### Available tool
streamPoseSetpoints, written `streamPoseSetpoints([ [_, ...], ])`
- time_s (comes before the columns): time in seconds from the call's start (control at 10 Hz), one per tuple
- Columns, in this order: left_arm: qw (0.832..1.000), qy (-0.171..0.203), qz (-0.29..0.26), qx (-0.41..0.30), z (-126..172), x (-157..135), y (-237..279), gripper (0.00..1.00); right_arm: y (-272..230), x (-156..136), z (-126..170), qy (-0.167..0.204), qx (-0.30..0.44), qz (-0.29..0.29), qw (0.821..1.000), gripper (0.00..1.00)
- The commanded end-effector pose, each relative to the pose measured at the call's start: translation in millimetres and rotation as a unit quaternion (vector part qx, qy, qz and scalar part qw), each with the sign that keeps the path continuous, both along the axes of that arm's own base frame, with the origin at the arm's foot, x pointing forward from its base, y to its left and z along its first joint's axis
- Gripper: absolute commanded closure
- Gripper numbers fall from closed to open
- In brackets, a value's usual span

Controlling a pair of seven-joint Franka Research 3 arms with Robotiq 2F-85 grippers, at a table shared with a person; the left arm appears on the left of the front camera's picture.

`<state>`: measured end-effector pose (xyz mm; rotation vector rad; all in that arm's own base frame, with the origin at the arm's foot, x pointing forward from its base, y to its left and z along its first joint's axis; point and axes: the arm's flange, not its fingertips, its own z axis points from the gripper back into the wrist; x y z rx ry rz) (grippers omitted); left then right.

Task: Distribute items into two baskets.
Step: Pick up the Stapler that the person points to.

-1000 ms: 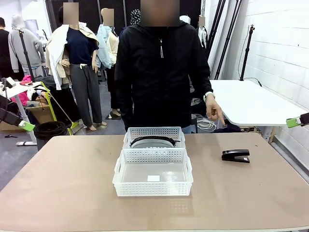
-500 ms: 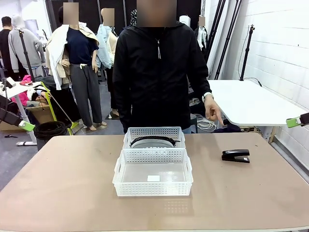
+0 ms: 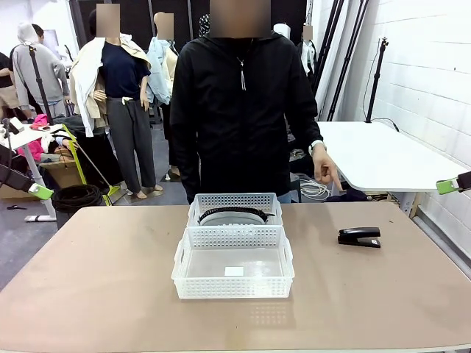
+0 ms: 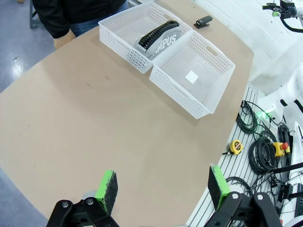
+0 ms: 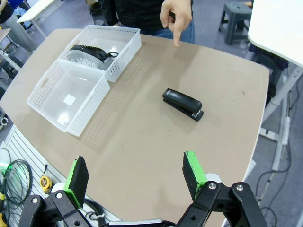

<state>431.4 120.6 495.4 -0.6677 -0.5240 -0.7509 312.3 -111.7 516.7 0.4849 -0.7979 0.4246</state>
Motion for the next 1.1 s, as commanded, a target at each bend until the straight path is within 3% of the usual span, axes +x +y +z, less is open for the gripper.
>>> streamPoseSetpoints([
  [0.0, 1.000, -0.002, 0.000, -0.006, 0.6, -0.5, 1.0, 0.00, 1.0, 1.2, 0.4, 0.001, 0.012, 0.002, 1.000, 0.00],
  [0.5, 1.000, -0.002, 0.000, -0.006, 0.6, -0.5, 1.0, 0.00, 0.0, 0.0, 0.0, 0.000, 0.000, 0.000, 1.000, 0.00],
  [0.8, 1.000, -0.002, 0.000, -0.006, 0.6, -0.5, 1.0, 0.00, -2.3, 46.4, 8.1, 0.030, -0.016, 0.035, 0.999, 0.00],
  [1.0, 1.000, -0.002, 0.000, -0.006, 0.6, -0.5, 1.0, 0.00, 1.8, 75.4, 12.7, 0.031, -0.052, 0.074, 0.995, 0.00],
])
